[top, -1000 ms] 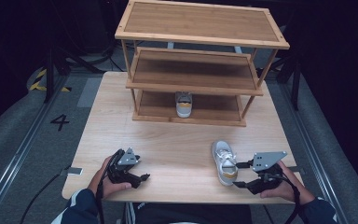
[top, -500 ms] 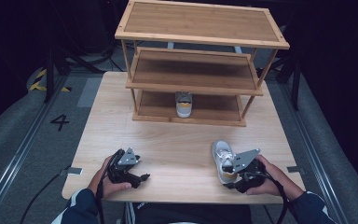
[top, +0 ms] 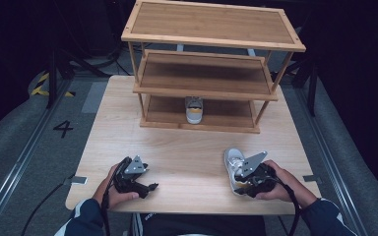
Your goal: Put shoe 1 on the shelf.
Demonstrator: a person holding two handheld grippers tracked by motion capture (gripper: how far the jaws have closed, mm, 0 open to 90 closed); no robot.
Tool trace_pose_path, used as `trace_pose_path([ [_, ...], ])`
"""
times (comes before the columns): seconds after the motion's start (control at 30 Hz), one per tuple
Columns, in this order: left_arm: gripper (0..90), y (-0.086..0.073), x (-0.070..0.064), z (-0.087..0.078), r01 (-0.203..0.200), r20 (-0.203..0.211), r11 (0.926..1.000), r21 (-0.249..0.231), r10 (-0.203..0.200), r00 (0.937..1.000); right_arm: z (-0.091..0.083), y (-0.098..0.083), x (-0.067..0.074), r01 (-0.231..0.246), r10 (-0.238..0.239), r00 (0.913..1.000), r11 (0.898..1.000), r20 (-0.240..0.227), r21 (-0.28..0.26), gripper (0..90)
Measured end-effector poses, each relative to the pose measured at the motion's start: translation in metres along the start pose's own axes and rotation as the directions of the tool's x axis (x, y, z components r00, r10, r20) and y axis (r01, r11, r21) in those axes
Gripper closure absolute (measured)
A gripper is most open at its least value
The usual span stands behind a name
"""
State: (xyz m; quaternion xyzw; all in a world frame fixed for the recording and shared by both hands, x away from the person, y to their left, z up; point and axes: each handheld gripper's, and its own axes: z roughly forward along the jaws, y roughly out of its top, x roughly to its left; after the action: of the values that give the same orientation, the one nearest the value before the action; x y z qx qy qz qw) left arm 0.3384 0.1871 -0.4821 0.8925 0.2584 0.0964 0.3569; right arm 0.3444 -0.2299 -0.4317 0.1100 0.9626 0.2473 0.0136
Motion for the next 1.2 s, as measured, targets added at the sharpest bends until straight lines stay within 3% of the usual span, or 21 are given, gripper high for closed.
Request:
trace_pose_path([
  [0.33, 18.6, 0.0, 0.0, 0.0, 0.0, 0.0, 1.0, 0.0, 0.0, 1.0, 0.001, 0.003, 0.0, 0.017, -0.016, 0.9993, 1.0, -0.033, 0.009, 71.7],
  [0.53, 18.4, 0.0, 0.0, 0.0, -0.002, 0.0, 1.0, 0.001, 0.002, 1.0, -0.001, 0.005, 0.0, 0.034, -0.034, 0.9993, 0.999, -0.012, 0.008, 71.9],
  [0.77, 18.4, 0.0, 0.0, 0.0, -0.003, 0.0, 1.0, 0.002, 0.003, 1.0, -0.002, 0.012, -0.01, 0.051, -0.051, 0.9985, 0.999, 0.019, 0.007, 71.8],
  [1.2, 18.3, 0.001, 0.001, 0.001, -0.011, 0.008, 0.9999, 0.0, 0.011, 0.9999, 0.005, 0.039, -0.038, 0.101, -0.101, 0.9906, 0.995, 0.092, 0.003, 71.8],
])
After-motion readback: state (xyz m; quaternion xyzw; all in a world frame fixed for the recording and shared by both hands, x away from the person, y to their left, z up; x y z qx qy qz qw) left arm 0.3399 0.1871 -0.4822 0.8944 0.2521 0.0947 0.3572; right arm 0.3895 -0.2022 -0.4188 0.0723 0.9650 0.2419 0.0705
